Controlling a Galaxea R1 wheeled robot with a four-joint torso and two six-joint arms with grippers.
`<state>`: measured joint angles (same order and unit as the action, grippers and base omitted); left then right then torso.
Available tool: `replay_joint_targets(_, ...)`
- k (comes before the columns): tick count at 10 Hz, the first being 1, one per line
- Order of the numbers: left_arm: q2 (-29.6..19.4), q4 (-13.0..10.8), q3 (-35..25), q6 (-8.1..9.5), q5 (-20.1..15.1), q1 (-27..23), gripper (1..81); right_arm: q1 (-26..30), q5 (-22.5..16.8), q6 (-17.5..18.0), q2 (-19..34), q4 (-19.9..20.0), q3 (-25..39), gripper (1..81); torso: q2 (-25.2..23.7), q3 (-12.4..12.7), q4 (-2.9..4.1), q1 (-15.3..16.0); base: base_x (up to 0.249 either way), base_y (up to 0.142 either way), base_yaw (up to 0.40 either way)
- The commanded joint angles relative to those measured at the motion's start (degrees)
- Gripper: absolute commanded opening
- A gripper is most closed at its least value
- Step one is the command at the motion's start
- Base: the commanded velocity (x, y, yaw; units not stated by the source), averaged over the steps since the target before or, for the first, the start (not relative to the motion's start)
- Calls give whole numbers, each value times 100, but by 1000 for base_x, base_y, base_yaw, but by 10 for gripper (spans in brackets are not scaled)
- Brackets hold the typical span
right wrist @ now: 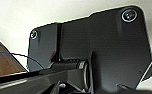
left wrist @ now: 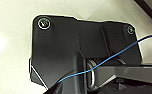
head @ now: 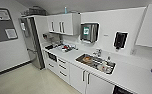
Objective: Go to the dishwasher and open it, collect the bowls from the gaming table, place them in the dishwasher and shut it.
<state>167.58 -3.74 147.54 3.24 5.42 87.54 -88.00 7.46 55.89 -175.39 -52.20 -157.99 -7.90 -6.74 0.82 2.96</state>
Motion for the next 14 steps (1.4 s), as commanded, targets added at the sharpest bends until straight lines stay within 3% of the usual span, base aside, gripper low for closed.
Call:
replay_joint_targets(1,-32,-30,29,-8,-288,-233,811,138,-184,-87,-52,193,24,811,0,0,0,0,0,0,335)
replay_joint_targets(2,-49,-21,29,-8,-288,-233,811,129,-183,-654,-69,654,24,811,0,0,0,0,0,0,335)
replay_joint_targets(5,-23,-4,21,-8,-288,-233,811,138,-210,-3678,-104,3449,6,811,0,0,0,0,0,0,335)
replay_joint_targets(6,-23,-4,29,-8,-288,-233,811,112,-202,-4198,-96,4038,6,811,0,0,0,0,0,0,335)
replay_joint_targets(12,-49,5,20,-8,-279,-233,811,226,-210,-4324,133,4060,305,811,0,0,0,0,0,0,335)
replay_joint_targets(14,-23,-21,12,-8,-279,-233,811,226,-210,-4315,107,3885,252,811,0,0,0,0,0,0,333)
